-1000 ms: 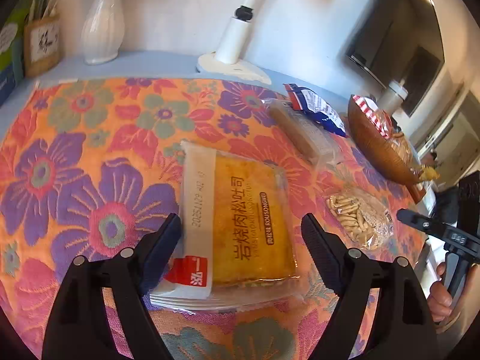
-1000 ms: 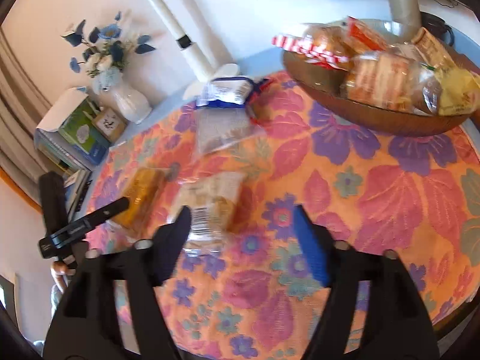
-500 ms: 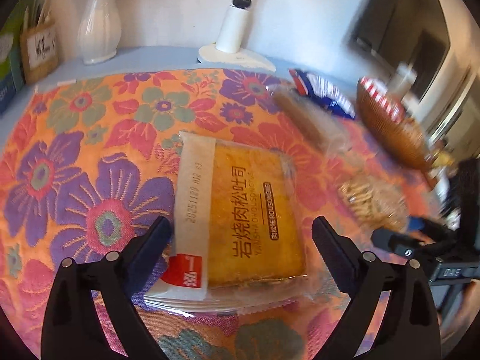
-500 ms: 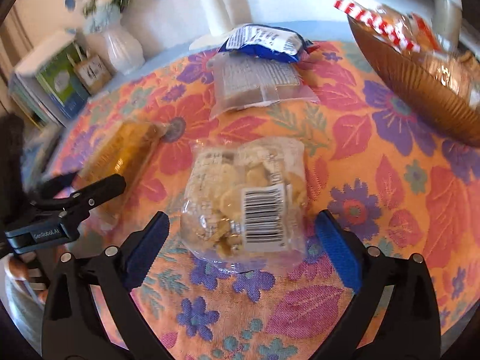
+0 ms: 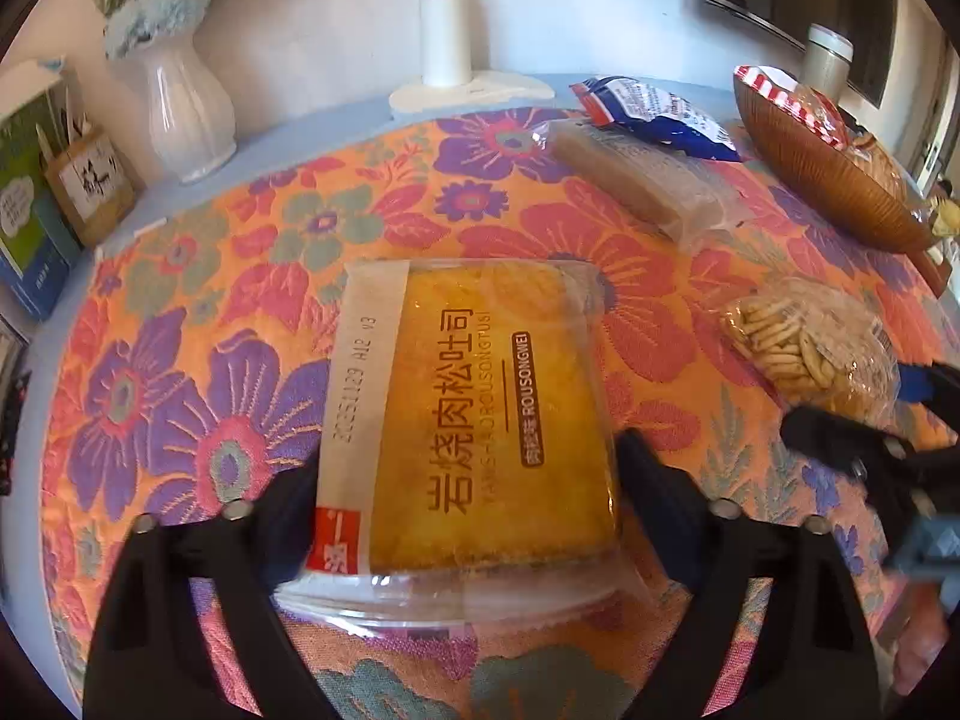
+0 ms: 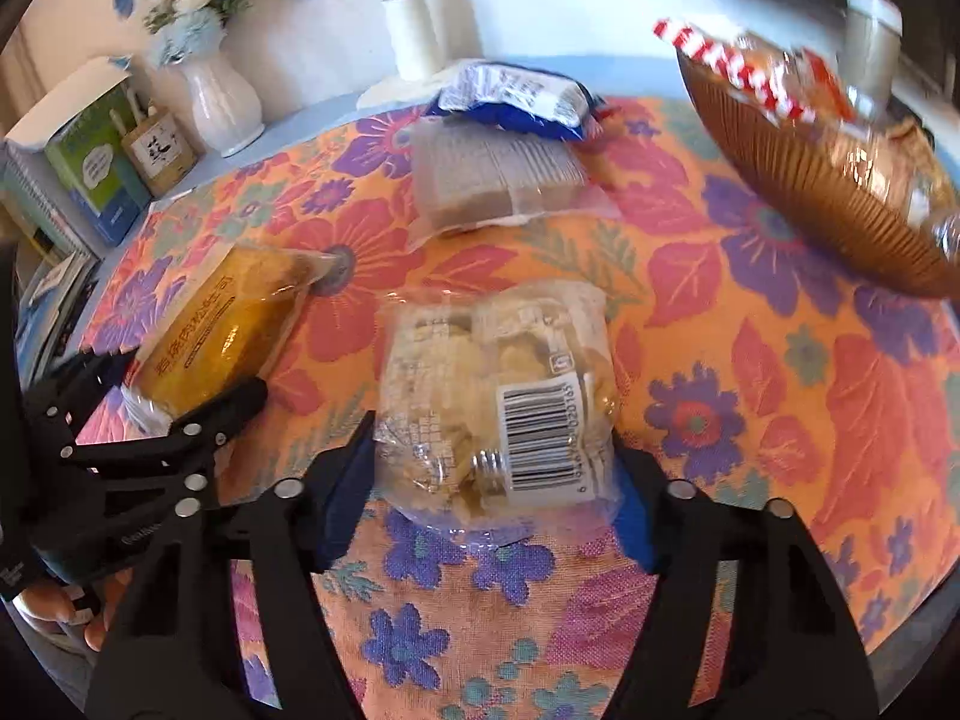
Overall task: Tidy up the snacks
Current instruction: 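Carry both packs into the amber bowl and open both tools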
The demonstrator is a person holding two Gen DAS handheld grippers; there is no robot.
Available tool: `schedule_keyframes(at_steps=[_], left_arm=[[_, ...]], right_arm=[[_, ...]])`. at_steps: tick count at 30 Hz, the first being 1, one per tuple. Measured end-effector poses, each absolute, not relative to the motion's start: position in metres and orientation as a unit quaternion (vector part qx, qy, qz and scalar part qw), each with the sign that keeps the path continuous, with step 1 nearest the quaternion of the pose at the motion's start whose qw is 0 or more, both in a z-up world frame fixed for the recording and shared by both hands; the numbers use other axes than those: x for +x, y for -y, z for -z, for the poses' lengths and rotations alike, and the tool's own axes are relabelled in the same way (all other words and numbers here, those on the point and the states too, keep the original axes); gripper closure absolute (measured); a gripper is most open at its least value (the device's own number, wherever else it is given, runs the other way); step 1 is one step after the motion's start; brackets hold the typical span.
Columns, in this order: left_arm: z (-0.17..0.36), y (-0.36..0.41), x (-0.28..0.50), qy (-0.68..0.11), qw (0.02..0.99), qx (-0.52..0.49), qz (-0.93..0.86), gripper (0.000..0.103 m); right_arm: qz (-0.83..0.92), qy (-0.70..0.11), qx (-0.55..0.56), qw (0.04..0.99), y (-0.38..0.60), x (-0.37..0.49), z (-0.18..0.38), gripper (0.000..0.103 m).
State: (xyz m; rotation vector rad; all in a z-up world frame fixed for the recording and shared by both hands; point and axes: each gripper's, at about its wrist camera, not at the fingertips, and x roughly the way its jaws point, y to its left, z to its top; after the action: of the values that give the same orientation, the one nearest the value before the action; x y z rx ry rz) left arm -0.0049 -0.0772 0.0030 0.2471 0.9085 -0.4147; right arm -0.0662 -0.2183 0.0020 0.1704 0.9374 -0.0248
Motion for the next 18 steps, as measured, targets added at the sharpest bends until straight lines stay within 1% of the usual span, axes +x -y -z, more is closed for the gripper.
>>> schedule_keyframes(at_steps=[2,5,8,12,18], left_arm=[[-0.006,0.083,-0.013,-0.417,0.877,0.145,0.188,0.025],[-0.012,0.094,-0.023,-0.394,0.883,0.183,0.179,0.026],[-0.033,0.098,-0.031,-0.375,0.889,0.163,0.205,0.027],[-0.080,0.122,-0.037,-0.337,0.895,0.147,0.252,0.027],[-0.119,0.182,-0.019,-0.333,0.870,0.117,0.343,0.027]], right_arm=[[-0.004,-0.445,0.095,0.890,0.223,-0.071,-0.004,0.042],[-0.012,-0.430,0.112,0.896,0.235,-0.079,-0.014,0.043],[-0.002,-0.406,0.118,0.906,0.254,-0.089,-0.034,0.043],[-0.003,-0.368,0.150,0.918,0.288,-0.100,-0.067,0.043],[0.045,-0.291,0.153,0.943,0.357,-0.109,-0.132,0.043]])
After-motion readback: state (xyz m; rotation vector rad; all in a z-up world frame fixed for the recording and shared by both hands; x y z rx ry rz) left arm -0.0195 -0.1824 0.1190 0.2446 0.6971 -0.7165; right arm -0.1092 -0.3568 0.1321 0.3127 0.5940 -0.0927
